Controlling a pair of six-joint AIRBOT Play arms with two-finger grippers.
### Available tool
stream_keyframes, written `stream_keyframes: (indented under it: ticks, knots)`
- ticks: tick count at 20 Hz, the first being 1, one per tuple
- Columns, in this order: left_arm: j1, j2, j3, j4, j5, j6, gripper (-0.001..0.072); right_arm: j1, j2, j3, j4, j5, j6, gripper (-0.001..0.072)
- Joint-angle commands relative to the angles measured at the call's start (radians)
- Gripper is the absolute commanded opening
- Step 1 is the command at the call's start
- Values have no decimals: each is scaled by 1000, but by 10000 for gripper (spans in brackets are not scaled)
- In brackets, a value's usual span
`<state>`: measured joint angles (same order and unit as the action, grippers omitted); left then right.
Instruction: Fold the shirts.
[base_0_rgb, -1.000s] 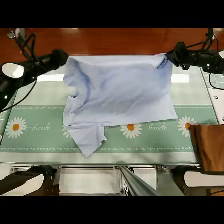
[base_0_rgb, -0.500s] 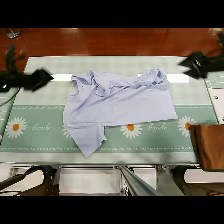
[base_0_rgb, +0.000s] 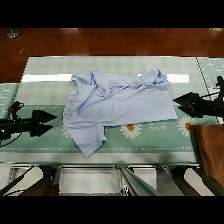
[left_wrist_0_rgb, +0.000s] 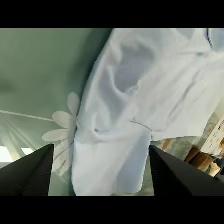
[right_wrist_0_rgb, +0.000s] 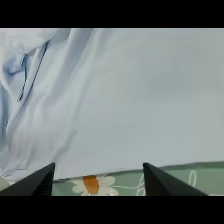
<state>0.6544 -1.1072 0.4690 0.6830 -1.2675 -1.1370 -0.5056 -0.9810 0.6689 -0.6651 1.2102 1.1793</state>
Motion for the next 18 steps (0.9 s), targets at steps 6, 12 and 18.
stream_keyframes:
  ticks: [6,12,18]
  knots:
    - [-237,7,-137,-158,278,89,700,-3,99,-122,55,8,-16,623]
    - [-388,7,-129,-212,405,89,415,-5,99,-121,51,-3,20,623]
    - [-374,10,-64,-212,290,104,36,-5,97,-93,-418,-123,309,623]
